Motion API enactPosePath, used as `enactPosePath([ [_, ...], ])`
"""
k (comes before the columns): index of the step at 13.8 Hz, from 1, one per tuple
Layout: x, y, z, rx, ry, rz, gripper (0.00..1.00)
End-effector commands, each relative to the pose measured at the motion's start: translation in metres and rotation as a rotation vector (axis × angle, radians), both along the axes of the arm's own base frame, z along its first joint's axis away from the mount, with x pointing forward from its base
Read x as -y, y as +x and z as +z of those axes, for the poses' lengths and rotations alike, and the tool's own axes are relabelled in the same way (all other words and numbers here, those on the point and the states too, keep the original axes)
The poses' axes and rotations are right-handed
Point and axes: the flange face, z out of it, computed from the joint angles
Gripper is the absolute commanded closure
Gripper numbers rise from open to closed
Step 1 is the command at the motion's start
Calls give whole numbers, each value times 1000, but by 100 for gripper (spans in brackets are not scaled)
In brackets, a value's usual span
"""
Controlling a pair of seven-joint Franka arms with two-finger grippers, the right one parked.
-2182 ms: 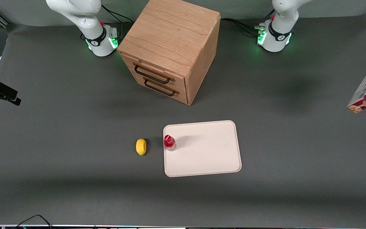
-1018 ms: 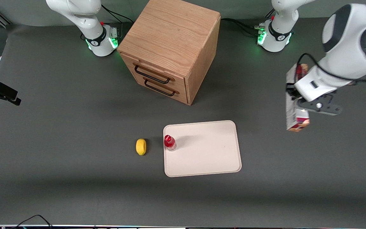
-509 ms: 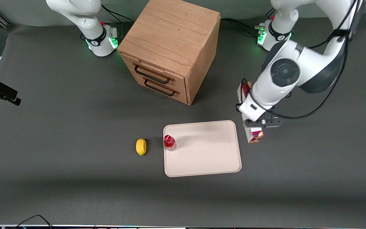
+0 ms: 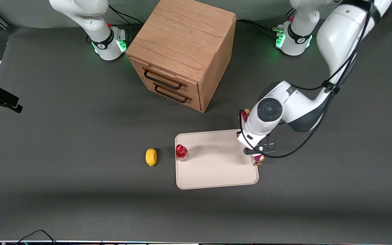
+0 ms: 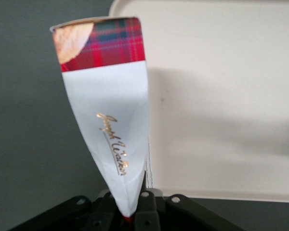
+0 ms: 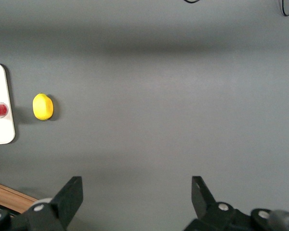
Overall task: Place red cookie box on tray
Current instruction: 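Carry the held box over the white tray with the left gripper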
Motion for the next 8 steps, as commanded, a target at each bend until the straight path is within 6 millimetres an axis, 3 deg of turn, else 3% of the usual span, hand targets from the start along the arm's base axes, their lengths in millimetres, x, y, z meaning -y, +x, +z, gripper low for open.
enactPosePath([
  [1, 20, 17, -12, 17, -5, -11, 100],
  [4, 29, 22, -26, 27, -46, -17, 100],
  [8, 17, 36, -48, 46, -36, -42, 100],
])
